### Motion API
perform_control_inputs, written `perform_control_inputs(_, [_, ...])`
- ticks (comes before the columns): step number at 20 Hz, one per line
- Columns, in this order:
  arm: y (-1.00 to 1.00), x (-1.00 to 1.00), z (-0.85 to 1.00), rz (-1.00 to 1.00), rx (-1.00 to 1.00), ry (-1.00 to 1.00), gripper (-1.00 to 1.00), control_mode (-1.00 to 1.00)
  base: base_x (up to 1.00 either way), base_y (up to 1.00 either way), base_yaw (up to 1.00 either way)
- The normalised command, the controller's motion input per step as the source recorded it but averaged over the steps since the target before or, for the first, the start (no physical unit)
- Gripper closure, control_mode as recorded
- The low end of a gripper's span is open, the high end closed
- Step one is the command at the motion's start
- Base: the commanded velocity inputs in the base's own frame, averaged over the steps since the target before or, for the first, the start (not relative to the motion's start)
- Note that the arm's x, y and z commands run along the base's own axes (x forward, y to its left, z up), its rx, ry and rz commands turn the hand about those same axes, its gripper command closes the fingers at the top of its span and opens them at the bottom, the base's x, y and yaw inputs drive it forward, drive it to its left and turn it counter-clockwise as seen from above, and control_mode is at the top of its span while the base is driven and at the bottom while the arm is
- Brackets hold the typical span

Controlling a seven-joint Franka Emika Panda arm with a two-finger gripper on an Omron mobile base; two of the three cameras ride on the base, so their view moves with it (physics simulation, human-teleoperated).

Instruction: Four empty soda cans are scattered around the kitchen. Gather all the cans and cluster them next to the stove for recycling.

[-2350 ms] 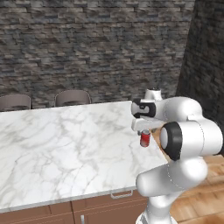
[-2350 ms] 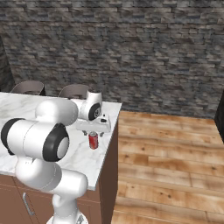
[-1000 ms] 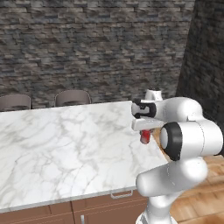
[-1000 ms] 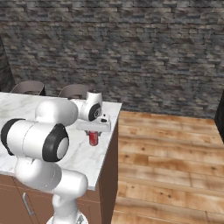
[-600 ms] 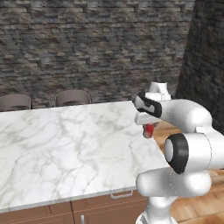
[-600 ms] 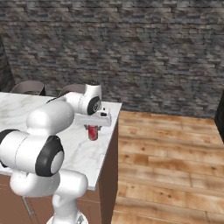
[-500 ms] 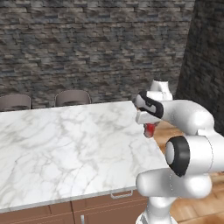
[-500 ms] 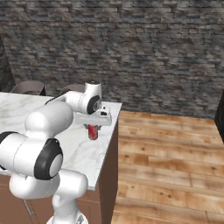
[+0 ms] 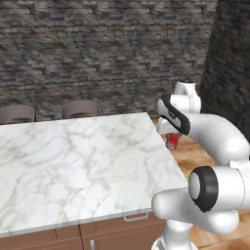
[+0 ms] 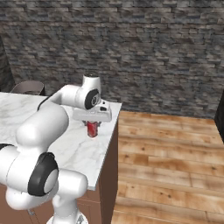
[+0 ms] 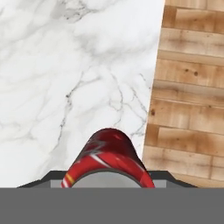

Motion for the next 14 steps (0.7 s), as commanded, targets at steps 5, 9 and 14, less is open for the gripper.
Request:
perform_control_inputs(5, [0.0,-0.11,0.42,0.0,0.0,0.0,1.0,-1.0,0.0,0.0,0.0])
perform_control_inputs(9, [0.0,-0.03,0.36,0.0,0.0,0.0,1.0,-1.0,0.0,0.0,0.0])
perform_control_inputs(14, [0.0,0.0,0.39,0.0,0.0,0.0,1.0,-1.0,0.0,0.0,0.0])
